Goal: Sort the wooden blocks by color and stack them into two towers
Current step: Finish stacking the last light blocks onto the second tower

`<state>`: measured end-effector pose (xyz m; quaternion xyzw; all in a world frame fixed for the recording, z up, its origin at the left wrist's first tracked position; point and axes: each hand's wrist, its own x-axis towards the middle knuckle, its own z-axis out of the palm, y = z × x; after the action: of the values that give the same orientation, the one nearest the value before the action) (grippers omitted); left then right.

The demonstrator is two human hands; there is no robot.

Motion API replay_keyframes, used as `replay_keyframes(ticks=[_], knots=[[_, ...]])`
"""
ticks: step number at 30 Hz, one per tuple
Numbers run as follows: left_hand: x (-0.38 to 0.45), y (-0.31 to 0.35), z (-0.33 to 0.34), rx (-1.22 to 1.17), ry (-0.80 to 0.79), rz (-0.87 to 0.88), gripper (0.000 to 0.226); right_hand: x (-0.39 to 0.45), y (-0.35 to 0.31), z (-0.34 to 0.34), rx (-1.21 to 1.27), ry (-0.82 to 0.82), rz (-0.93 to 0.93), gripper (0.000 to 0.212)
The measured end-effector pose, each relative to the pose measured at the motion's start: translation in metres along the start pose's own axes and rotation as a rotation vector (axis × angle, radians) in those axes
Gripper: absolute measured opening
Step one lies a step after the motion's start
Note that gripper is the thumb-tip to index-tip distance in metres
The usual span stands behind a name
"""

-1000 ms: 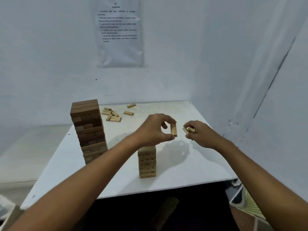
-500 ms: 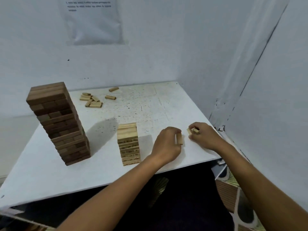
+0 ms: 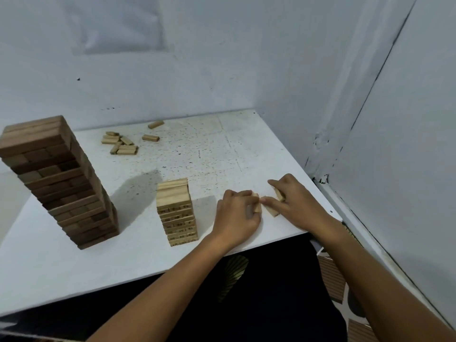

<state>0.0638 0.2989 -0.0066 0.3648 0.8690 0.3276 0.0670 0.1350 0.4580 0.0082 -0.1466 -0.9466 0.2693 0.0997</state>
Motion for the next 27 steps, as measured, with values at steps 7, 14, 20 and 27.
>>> replay_keyframes(ticks=[7, 14, 20, 27], knots=[[-0.002, -0.001, 0.0, 0.027, 0.004, 0.02, 0.049, 0.004, 0.014, -0.016, 0.128, -0.137, -0.01, 0.046], [0.002, -0.005, -0.001, -0.004, -0.008, 0.061, 0.038, -0.005, 0.014, -0.018, 0.273, -0.151, 0.072, 0.05], [0.003, -0.011, -0.004, -0.043, -0.03, 0.098, 0.042, -0.016, 0.003, -0.005, 0.306, -0.029, 0.168, 0.045], [0.004, -0.014, -0.007, -0.066, -0.033, 0.133, 0.044, -0.027, -0.006, -0.002, 0.326, 0.048, 0.178, 0.033]])
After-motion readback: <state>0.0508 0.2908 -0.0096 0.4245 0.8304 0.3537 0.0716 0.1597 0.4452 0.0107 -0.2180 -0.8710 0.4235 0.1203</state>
